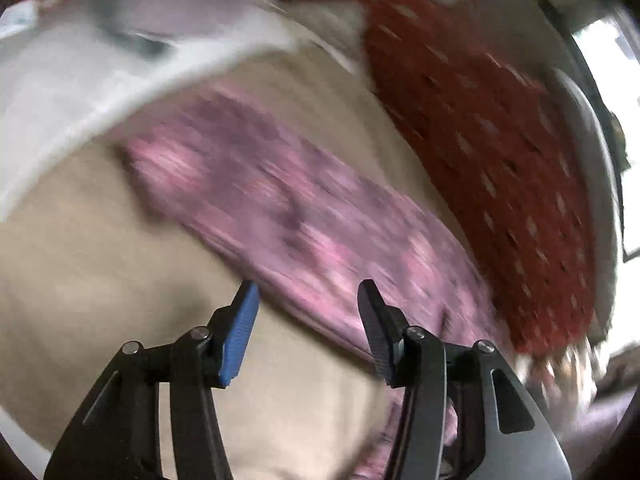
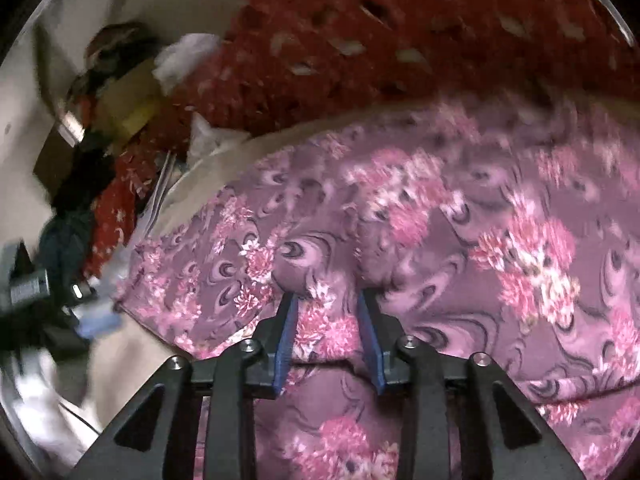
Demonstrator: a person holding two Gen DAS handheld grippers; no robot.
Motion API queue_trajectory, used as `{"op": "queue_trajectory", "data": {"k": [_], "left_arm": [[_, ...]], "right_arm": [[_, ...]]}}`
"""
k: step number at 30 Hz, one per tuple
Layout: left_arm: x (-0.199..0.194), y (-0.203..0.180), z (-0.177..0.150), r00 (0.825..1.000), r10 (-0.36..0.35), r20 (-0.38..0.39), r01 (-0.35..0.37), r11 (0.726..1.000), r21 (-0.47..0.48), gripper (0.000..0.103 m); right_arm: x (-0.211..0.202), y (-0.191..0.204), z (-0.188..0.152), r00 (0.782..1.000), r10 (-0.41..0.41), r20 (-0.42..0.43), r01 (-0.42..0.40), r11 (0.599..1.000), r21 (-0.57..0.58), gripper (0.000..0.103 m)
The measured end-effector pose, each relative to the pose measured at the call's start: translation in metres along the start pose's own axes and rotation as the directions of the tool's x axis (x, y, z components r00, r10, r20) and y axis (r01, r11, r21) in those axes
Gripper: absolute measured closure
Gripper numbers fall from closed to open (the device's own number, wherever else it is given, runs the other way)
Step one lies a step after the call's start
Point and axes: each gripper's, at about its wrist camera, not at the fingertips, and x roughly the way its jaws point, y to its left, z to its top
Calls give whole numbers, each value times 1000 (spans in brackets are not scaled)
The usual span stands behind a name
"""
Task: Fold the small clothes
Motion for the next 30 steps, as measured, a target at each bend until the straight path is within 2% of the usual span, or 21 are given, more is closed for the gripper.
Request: {"op": "queue_trajectory", "data": {"k": [2, 5, 7, 8, 11, 13, 17, 18, 19, 21, 22, 23, 25, 27, 30], "left_arm": [[-8, 21, 18, 998, 55, 22, -54, 998, -20, 53], [-9, 32, 39, 993, 115, -10, -115, 993, 10, 52], [-1, 19, 46, 985, 170, -25, -167, 982, 88, 46], [3, 14, 47, 981, 193, -6, -190, 970, 150, 45], [17, -1, 45, 961, 278, -10, -261, 913, 313, 45], [34, -15, 36, 941, 340, -4, -308, 857, 414, 45], [59, -12, 32, 903, 430, 8, -378, 784, 493, 45], [61, -12, 33, 900, 435, 12, -384, 780, 494, 45], [62, -10, 36, 904, 428, 9, -381, 794, 474, 45], [58, -3, 44, 921, 389, -6, -355, 844, 402, 57], [56, 1, 48, 925, 379, -6, -349, 860, 372, 76], [54, 4, 52, 926, 376, -6, -350, 868, 353, 87], [44, 12, 59, 947, 319, -25, -298, 907, 297, 94], [31, 14, 62, 964, 264, -34, -247, 935, 256, 95], [14, 4, 60, 983, 179, -46, -165, 961, 221, 95]], "right_arm": [[-3, 3, -9, 999, -15, 48, 16, 999, -40, 68], [-3, 3, -9, 998, -11, 54, 13, 999, -40, 67], [-2, 2, -8, 998, 3, 61, -1, 1000, -30, 67], [-4, 0, -9, 998, 9, 64, -7, 1000, -26, 67], [-3, 0, -9, 997, 24, 68, -23, 1000, -15, 67], [-3, -2, -8, 997, 33, 68, -32, 999, -8, 67], [-2, -6, -8, 996, 53, 72, -54, 999, 6, 67], [-2, -6, -8, 996, 58, 73, -59, 998, 10, 67], [-2, -7, -8, 995, 64, 74, -65, 998, 14, 67], [-2, -9, -8, 995, 72, 76, -74, 997, 20, 67], [-1, -10, -8, 994, 77, 77, -79, 997, 23, 67], [-1, -11, -8, 994, 82, 77, -84, 996, 26, 67], [-1, -12, -8, 993, 92, 78, -95, 995, 33, 67], [-1, -14, -8, 992, 101, 76, -104, 994, 42, 67], [-1, -14, -4, 993, 105, 52, -108, 993, 54, 67]]}}
